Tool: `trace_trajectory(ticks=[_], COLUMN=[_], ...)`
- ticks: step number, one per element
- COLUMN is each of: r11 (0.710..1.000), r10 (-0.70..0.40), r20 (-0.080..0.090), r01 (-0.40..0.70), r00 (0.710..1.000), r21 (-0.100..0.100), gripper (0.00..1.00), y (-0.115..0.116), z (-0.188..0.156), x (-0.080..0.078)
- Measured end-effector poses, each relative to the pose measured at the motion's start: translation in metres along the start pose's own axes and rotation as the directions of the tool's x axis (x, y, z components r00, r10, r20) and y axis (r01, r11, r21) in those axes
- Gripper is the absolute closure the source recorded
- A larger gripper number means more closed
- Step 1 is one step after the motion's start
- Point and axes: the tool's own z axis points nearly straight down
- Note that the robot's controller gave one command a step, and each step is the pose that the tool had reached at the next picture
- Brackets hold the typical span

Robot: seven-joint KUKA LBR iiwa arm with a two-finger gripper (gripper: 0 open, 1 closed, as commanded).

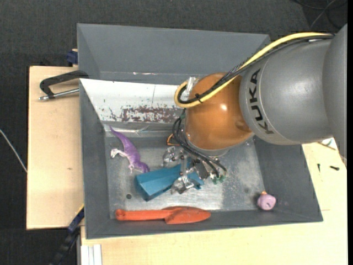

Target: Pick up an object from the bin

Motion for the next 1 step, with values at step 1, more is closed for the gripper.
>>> trace_trajectory(ticks=[1], r11=[1.0], r10=[0.0], r20=[-0.002], r01=[0.0], r00=[1.0], r21=[0.0], gripper=[1.0], y=[0.0003], z=[-0.0187], x=[0.0007])
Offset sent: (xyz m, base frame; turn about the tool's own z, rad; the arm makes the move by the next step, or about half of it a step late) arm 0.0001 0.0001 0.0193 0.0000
